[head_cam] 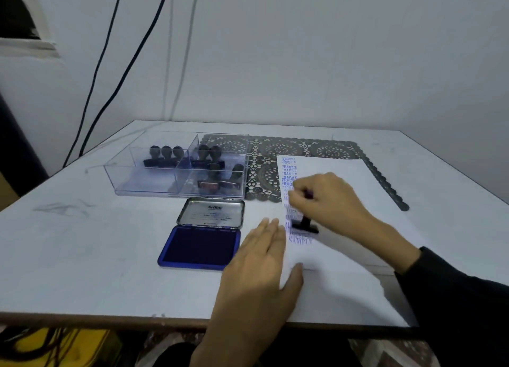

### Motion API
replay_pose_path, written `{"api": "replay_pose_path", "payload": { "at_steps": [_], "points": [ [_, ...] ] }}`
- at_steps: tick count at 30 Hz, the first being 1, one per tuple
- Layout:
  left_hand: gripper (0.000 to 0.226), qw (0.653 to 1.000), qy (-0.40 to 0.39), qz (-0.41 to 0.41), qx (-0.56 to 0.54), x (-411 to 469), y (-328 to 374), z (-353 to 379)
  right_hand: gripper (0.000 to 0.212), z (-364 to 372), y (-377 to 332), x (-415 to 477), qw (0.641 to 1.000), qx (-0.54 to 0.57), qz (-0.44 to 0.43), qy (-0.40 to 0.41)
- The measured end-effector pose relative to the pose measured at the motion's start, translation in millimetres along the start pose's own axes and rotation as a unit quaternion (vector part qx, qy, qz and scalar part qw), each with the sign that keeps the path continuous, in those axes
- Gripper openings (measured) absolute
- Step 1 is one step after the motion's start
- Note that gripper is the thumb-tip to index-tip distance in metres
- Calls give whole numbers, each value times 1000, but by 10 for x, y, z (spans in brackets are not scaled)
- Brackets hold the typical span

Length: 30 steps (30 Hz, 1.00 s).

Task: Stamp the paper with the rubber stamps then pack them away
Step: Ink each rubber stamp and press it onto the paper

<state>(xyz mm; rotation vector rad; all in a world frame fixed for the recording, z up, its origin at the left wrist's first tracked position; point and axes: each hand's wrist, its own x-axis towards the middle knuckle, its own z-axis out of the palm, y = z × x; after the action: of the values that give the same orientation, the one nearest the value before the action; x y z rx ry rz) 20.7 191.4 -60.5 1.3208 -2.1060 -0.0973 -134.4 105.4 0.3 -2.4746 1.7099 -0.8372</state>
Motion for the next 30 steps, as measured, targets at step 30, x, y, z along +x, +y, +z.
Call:
{"api": "replay_pose_path", "payload": {
  "at_steps": [30],
  "points": [
    [115,961,-83,-262,37,-388,-927,-947,35,757,-1372,362,991,-12,-130,-34]
  ]
}}
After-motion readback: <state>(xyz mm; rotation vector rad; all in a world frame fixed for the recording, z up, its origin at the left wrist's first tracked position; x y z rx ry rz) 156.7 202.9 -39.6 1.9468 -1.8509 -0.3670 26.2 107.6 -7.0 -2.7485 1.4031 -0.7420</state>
